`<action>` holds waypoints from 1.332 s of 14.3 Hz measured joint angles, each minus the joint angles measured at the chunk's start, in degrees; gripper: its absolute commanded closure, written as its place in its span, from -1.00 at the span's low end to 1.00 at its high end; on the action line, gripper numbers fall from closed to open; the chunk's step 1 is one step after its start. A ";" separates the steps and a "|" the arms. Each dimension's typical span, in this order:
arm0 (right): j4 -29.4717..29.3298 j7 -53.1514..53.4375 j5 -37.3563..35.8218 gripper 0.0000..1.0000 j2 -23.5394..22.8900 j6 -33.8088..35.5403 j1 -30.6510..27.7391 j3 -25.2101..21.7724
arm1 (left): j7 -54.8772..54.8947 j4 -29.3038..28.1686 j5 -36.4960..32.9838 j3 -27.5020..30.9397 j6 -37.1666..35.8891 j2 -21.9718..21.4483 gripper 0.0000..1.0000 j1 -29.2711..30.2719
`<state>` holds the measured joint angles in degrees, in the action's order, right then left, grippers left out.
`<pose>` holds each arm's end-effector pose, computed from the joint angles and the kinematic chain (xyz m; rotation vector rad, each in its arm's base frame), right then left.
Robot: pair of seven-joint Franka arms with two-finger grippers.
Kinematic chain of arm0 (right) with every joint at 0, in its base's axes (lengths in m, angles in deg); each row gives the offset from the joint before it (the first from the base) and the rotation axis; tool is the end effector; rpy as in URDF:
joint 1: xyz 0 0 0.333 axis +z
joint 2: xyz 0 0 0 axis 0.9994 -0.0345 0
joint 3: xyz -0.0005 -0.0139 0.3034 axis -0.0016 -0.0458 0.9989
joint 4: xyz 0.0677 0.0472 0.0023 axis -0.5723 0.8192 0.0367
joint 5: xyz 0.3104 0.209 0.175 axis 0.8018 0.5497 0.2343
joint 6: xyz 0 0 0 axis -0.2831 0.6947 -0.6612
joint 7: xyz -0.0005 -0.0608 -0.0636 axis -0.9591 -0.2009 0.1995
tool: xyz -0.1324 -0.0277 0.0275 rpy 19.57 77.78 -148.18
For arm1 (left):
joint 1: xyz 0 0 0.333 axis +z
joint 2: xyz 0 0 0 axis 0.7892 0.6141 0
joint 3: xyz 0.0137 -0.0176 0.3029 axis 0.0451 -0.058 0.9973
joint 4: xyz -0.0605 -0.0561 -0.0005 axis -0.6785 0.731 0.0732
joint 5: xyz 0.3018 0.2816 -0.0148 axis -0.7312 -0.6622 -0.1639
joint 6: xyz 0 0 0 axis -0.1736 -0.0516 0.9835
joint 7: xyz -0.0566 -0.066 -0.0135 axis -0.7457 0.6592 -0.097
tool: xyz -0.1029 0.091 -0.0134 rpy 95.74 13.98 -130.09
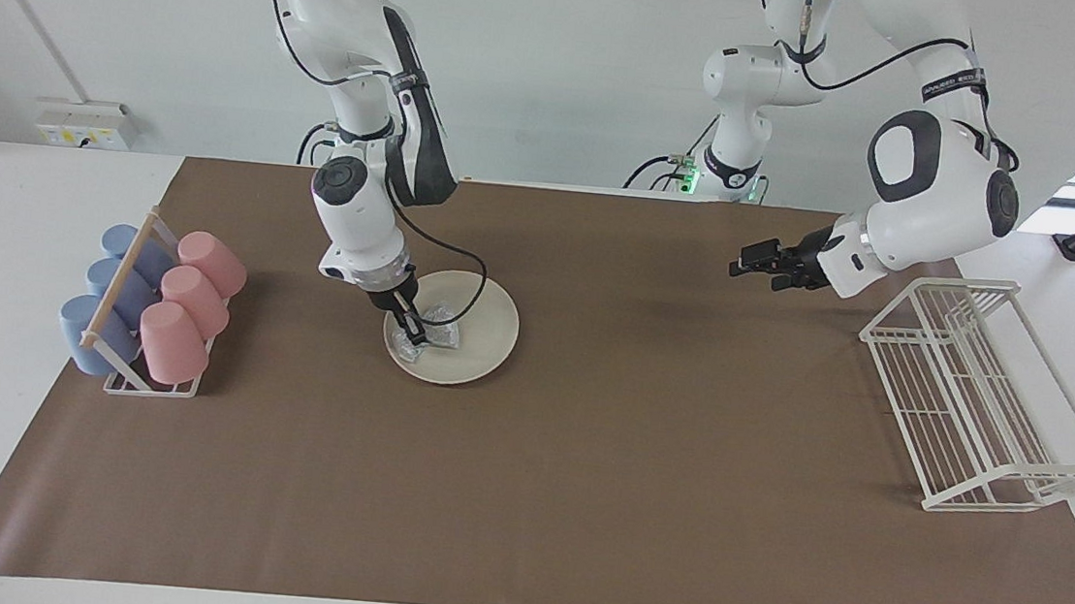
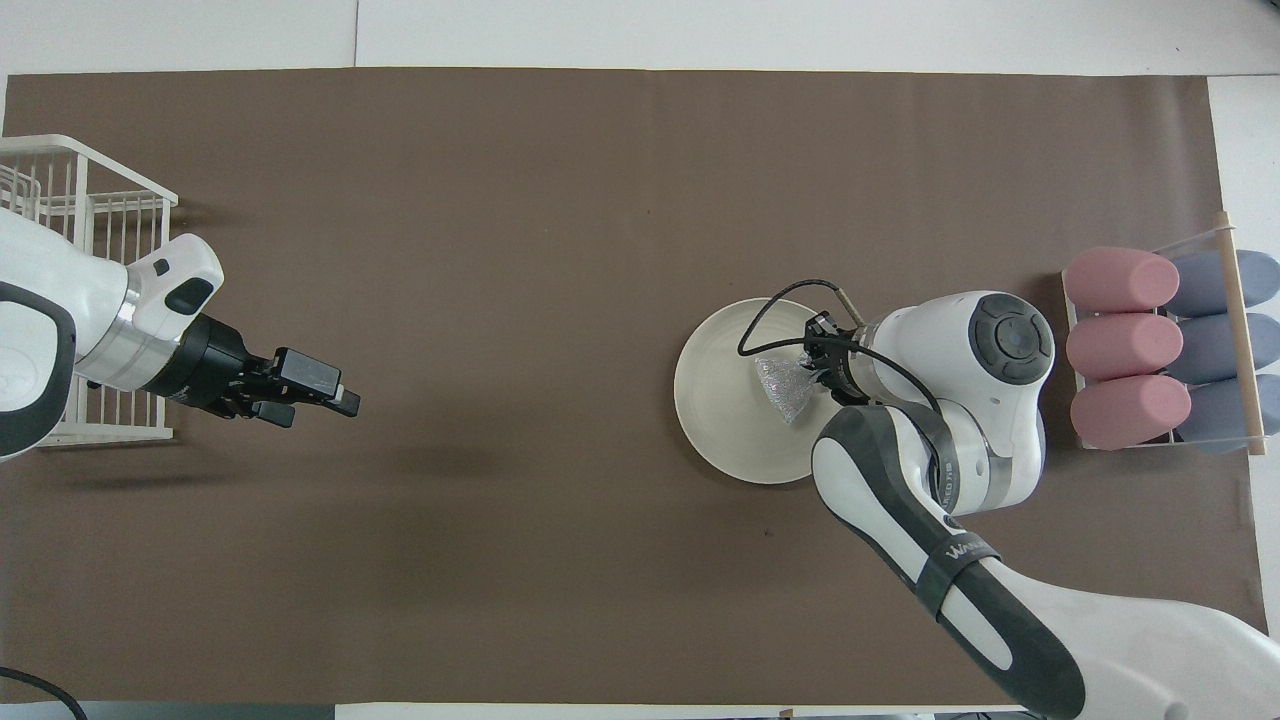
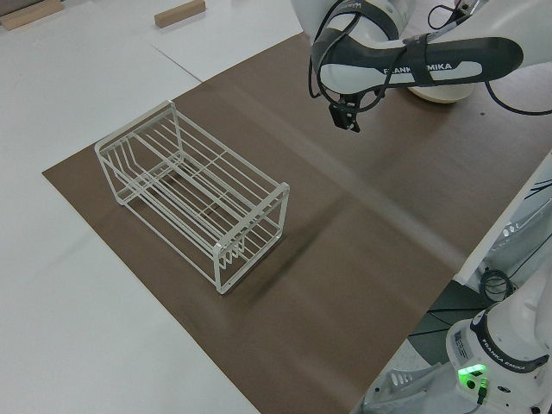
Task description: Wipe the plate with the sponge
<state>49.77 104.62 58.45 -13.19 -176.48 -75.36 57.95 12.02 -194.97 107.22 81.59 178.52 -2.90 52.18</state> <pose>0.5391 0.1739 0.2388 -2.5775 1.4689 0.0772 0.5281 -0.0874 0.3881 2.6564 -0.0701 -0.4424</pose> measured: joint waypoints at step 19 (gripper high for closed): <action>0.10 -6.70 0.18 1.00 -0.76 -2.86 -1.22 0.04 | -0.07 0.00 0.00 0.00 0.74 0.00 -1.00 -0.02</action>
<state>49.87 97.93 58.63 -13.95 -179.34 -76.58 57.99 11.96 -194.97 107.22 81.59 179.26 -2.90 52.17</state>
